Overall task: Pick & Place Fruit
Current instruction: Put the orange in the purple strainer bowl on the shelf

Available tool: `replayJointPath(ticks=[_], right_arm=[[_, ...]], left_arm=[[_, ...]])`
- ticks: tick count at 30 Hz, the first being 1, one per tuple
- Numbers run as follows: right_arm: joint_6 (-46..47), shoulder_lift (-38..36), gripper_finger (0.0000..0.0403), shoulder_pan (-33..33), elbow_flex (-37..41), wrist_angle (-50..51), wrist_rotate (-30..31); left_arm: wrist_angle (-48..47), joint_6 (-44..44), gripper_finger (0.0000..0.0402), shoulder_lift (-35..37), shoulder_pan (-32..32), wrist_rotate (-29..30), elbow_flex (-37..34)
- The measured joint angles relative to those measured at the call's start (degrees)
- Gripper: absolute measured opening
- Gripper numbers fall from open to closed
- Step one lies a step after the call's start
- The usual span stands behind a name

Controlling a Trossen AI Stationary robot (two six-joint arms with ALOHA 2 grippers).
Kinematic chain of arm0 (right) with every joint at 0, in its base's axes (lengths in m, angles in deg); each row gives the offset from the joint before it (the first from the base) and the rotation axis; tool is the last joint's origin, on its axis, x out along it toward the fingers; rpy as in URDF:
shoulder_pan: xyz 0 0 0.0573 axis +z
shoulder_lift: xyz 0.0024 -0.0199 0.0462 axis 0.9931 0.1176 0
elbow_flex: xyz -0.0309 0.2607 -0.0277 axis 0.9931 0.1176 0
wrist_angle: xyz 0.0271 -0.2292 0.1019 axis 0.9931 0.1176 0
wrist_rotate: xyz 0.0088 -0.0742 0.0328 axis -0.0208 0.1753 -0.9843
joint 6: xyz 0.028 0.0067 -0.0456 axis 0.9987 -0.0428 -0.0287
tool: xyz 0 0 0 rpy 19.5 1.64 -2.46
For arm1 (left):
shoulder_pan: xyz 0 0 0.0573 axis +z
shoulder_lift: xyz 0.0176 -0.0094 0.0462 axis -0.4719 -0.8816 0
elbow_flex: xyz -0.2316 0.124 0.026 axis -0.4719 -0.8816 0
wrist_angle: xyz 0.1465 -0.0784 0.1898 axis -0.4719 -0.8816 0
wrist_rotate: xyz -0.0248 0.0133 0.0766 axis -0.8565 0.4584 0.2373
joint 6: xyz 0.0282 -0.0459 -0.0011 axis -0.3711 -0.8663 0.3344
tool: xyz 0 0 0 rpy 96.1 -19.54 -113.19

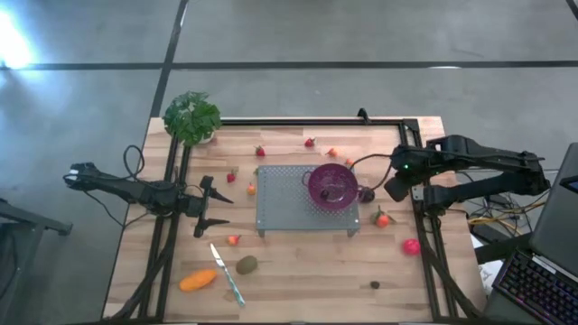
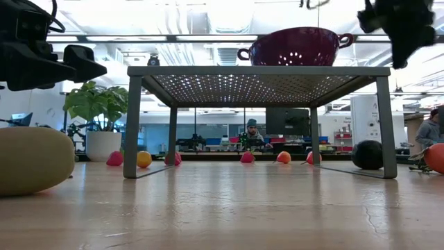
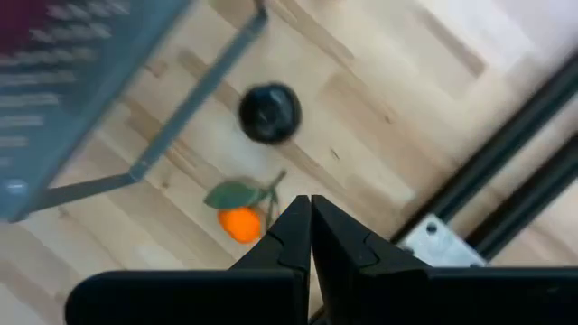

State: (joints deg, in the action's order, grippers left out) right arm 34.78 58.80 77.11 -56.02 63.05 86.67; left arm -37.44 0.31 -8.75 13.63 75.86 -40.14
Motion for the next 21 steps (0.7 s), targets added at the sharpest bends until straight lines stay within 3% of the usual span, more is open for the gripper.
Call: replayJointPath(ticks=[9, 21], right_arm=[[8.54, -4.10, 0.0009, 0.02, 9.05, 0.55, -4.12], [-0.23, -9.88, 0.0008, 0.02, 11.21, -1.55, -4.51]], left_arm=[[0.01, 0.00, 0.0291, 0.01, -0.02, 0.00, -0.01], [0.02, 0.00, 0.0291, 0.00, -0.02, 0.00, -0.01]])
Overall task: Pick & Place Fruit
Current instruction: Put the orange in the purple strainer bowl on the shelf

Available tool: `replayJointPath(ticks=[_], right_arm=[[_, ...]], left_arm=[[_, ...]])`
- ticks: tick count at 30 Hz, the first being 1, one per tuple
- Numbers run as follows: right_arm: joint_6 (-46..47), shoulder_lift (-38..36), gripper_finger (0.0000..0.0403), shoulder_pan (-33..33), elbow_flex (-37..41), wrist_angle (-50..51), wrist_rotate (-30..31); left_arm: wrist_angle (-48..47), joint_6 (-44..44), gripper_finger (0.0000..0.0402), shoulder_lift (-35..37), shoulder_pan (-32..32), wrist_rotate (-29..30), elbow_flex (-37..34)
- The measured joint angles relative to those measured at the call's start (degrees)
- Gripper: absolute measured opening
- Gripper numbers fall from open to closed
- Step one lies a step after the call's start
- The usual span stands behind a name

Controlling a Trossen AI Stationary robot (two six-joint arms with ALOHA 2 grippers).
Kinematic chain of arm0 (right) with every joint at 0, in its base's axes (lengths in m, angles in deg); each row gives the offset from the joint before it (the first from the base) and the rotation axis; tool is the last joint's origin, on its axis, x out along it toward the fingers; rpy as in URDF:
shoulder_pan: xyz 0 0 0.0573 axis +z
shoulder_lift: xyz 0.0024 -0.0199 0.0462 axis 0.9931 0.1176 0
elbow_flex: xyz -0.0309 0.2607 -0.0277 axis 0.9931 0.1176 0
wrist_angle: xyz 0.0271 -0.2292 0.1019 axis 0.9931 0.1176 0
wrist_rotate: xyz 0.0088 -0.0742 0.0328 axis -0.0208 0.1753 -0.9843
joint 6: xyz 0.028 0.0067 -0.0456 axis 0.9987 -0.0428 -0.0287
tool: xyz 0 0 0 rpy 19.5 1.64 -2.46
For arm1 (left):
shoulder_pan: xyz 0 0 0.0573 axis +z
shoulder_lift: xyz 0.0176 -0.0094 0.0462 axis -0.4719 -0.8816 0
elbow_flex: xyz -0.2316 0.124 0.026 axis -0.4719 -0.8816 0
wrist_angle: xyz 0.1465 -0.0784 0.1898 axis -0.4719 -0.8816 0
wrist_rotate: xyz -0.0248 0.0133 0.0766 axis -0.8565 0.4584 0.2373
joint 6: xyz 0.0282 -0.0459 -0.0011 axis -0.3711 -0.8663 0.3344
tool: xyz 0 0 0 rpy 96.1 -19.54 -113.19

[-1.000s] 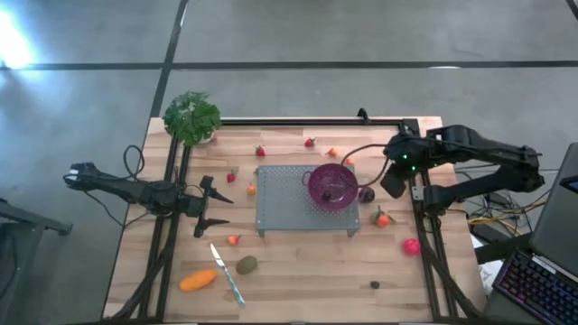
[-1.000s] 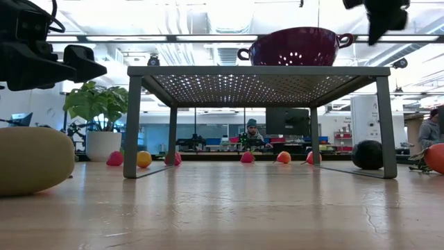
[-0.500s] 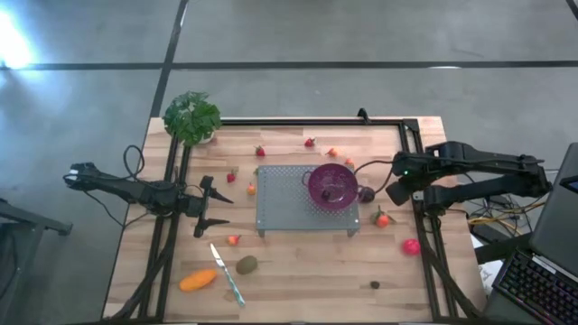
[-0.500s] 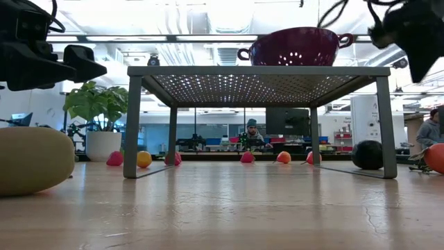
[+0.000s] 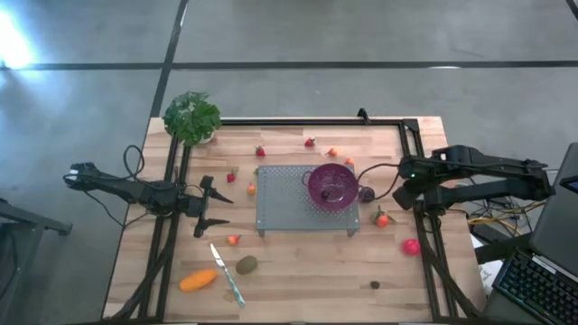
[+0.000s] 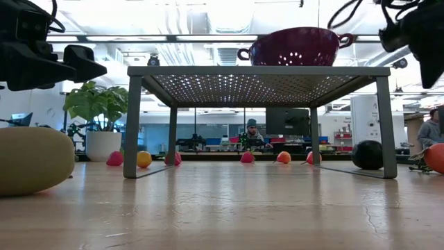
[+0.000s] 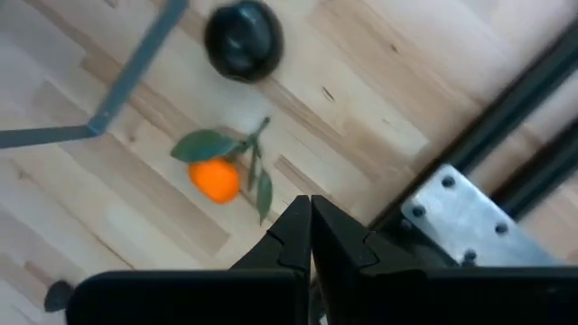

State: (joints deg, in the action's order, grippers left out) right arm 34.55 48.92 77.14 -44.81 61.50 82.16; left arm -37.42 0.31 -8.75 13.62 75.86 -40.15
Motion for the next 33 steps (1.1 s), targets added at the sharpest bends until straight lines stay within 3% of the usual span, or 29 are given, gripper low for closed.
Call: replayJointPath(ticks=[7, 14, 25, 33], right_arm=[[-5.10, -3.92, 0.0008, 2.82, 1.32, -6.72, -0.09], [-6.03, -2.33, 0.0008, 12.65, 4.22, -8.79, 0.65], [14.91, 3.48, 0.0008, 34.84, 4.22, -9.01, 7.46], [24.94, 10.12, 0.0008, 39.66, 4.24, -8.63, 7.65]], left_arm=[[-0.02, 0.00, 0.0291, 0.01, 0.01, 0.00, 0.01], [-0.02, 0.00, 0.0291, 0.01, 0.01, 0.00, -0.01], [-0.01, 0.00, 0.0291, 0.01, 0.01, 0.00, 0.01], [-0.02, 0.00, 0.0291, 0.02, 0.02, 0.00, -0.02]])
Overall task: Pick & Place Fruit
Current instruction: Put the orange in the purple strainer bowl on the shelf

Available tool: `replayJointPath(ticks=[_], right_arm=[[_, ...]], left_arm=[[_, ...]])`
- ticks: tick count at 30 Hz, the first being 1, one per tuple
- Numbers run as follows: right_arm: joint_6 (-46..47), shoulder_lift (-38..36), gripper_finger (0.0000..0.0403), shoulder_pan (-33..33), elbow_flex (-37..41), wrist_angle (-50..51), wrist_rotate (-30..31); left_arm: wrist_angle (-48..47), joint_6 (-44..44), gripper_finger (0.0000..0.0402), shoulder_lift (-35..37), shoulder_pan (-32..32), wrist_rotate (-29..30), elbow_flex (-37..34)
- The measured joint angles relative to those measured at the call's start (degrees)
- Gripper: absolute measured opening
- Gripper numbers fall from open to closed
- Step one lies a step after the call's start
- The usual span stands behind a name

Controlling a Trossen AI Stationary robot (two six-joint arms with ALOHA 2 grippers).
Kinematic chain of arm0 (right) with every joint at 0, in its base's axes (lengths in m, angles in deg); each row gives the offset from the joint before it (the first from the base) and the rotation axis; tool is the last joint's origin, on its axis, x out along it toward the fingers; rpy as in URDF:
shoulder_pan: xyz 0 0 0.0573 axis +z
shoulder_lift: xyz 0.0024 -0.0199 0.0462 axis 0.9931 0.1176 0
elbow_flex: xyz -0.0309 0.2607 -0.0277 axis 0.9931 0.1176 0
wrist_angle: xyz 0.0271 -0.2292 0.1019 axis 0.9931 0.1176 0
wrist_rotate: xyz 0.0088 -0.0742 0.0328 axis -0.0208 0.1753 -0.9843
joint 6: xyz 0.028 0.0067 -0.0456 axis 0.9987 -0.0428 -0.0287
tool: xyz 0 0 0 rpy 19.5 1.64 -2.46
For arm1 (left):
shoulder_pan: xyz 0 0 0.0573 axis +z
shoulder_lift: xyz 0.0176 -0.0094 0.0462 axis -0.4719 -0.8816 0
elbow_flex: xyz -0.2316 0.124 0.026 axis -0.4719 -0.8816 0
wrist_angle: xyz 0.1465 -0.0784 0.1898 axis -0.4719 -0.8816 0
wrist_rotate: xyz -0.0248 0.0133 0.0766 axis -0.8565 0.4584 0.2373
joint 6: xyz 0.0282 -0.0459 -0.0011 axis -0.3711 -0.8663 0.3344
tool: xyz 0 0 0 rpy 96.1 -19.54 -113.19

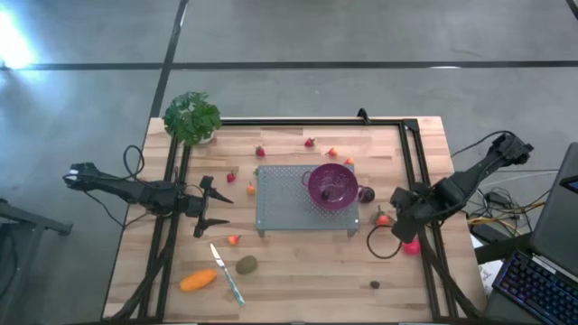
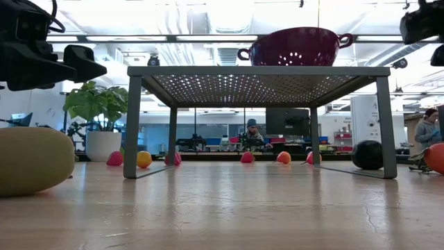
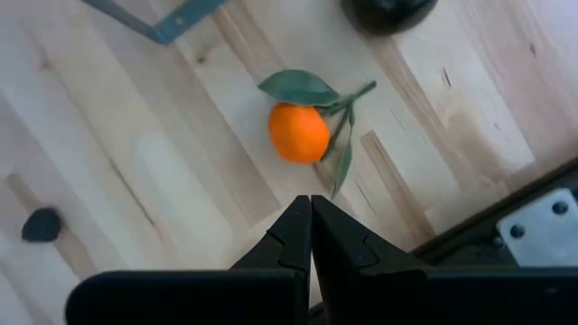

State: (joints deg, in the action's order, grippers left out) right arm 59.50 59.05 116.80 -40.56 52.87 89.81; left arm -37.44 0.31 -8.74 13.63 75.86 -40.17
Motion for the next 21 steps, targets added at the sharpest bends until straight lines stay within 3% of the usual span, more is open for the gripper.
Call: replayJointPath(ticks=[14, 21], right_arm=[[-4.43, 12.10, 0.0013, 1.06, 0.09, -6.83, 1.38], [-4.61, 18.96, 0.0071, 0.71, 0.11, -6.81, 1.49]], left_arm=[[0.00, 0.00, 0.0291, 0.00, -0.02, 0.00, 0.00], [0.00, 0.00, 0.0291, -0.02, 0.00, 0.00, 0.00]])
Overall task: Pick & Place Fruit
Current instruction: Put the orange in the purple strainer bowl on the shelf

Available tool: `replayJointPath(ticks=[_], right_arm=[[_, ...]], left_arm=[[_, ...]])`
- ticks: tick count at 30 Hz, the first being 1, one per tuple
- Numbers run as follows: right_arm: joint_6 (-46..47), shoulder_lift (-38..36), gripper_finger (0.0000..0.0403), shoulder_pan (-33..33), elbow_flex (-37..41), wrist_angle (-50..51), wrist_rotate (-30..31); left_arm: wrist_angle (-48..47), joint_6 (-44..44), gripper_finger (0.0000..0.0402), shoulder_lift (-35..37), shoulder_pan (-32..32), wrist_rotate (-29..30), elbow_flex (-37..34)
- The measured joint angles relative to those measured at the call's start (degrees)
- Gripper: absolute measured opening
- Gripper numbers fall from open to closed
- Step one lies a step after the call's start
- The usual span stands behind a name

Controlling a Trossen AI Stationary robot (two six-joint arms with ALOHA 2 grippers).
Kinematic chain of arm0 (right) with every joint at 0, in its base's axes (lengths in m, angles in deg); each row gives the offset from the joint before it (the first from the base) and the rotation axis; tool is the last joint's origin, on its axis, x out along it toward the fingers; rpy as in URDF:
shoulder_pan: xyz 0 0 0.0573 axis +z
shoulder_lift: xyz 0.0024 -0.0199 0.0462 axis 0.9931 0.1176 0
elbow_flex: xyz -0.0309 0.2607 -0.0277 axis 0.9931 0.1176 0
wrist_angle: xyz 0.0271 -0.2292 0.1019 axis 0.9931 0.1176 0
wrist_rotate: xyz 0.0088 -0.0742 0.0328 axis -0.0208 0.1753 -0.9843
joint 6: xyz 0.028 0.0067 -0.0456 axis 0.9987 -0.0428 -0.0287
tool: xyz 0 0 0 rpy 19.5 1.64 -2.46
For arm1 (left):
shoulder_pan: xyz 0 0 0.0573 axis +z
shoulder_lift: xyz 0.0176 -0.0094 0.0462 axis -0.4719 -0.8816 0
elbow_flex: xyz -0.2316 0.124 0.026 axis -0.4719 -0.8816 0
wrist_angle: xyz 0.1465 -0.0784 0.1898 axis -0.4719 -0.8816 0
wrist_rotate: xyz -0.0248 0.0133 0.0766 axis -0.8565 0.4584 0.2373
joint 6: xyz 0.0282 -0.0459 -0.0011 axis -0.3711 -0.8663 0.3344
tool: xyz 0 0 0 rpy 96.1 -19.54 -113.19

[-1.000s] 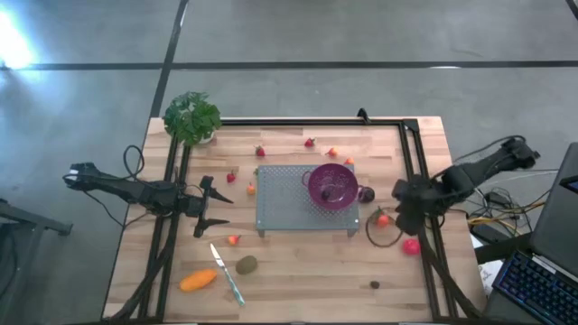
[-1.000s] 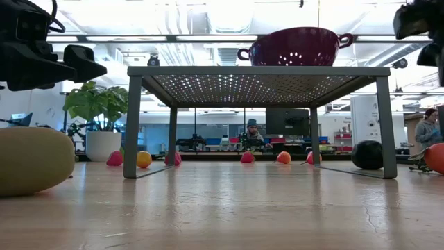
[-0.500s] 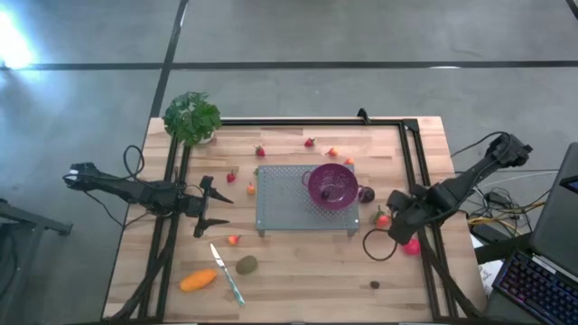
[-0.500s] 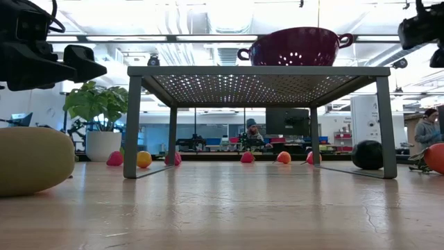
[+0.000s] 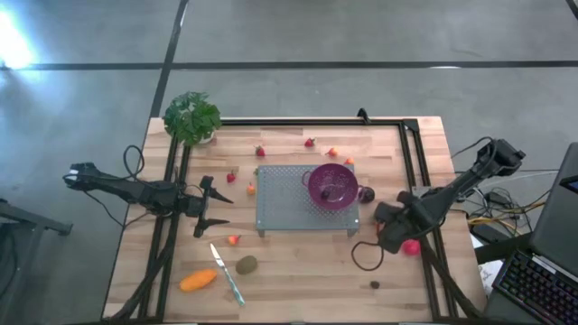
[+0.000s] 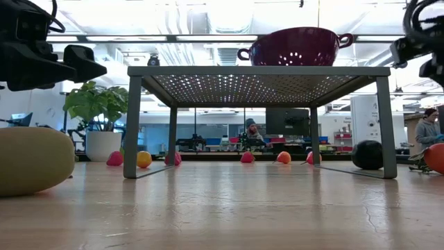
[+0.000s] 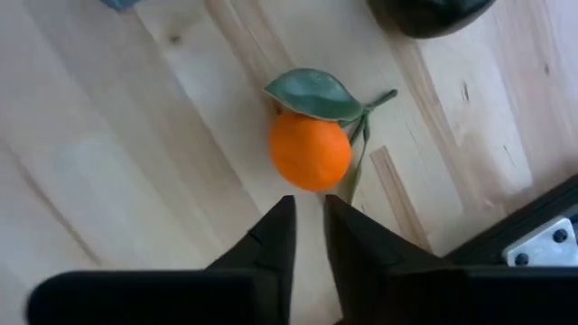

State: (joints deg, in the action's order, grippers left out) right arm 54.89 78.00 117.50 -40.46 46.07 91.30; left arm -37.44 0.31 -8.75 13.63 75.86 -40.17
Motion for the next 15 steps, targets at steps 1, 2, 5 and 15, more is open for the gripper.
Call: replayJointPath(ticks=[1, 2, 5, 15], right_arm=[[-0.05, 0.82, 0.0083, 0.00, 0.00, -0.48, -0.01], [-0.10, 1.54, 0.0095, 0.00, 0.00, -1.15, 0.00], [-1.92, 3.48, 0.0132, -0.02, -0.02, -3.71, 0.02], [-4.57, 8.45, 0.0245, -0.27, -0.11, -4.39, 0.36]], left_arm=[[0.01, 0.00, 0.0291, 0.00, 0.00, 0.00, 0.01], [0.00, 0.00, 0.0291, 0.01, -0.02, 0.00, 0.00], [0.00, 0.00, 0.0291, 0.02, 0.00, 0.00, 0.01], [0.00, 0.00, 0.0291, 0.00, -0.02, 0.00, 0.00]])
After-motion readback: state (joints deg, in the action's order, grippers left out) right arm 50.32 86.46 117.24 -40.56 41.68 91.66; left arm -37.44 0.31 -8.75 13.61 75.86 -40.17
